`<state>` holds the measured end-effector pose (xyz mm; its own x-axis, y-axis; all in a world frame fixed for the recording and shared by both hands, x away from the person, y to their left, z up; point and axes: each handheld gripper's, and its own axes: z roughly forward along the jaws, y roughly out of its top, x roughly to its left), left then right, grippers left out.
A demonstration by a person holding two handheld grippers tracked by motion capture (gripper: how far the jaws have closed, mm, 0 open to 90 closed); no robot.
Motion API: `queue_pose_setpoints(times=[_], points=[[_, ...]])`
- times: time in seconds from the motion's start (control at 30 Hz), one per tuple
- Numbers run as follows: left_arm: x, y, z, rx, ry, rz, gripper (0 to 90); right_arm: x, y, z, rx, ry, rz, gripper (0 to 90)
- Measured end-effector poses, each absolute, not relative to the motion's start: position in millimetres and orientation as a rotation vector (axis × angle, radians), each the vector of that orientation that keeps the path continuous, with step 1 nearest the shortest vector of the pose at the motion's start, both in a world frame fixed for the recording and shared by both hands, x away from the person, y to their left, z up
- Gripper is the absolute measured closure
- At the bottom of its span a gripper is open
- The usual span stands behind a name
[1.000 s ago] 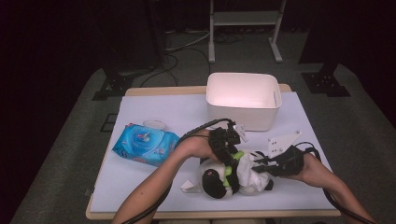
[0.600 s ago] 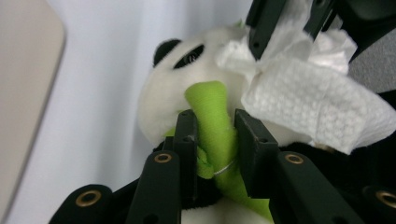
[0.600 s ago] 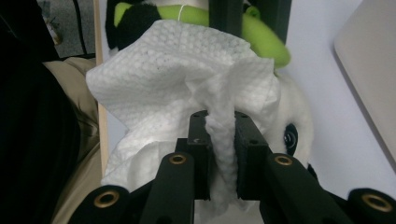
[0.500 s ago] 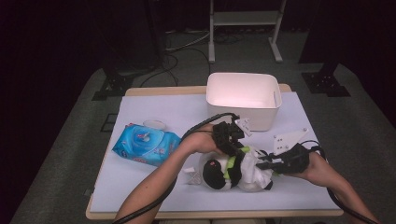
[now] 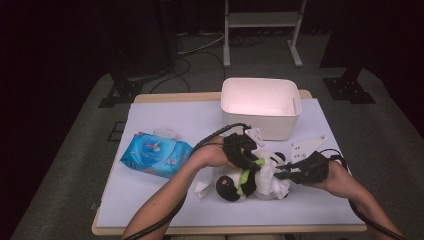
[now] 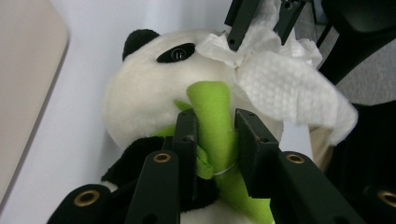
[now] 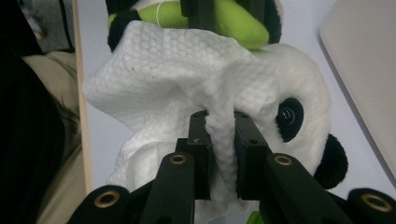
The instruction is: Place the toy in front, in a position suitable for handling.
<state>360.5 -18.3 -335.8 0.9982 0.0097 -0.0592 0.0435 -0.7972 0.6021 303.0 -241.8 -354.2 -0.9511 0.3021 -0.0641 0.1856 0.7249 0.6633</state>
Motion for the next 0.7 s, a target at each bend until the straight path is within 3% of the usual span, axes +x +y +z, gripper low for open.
queue_pose_setpoints(times=[0.33, 0.7], points=[[358, -13, -326, 2.472, 0.045, -0.075, 57.2, 299, -270, -345, 0.489, 2.716, 1.041, 78.5], [355, -1, -309, 2.427, 0.063, -0.048, 51.3, 298, -343, -360, 0.783, 2.646, 0.979, 78.5]])
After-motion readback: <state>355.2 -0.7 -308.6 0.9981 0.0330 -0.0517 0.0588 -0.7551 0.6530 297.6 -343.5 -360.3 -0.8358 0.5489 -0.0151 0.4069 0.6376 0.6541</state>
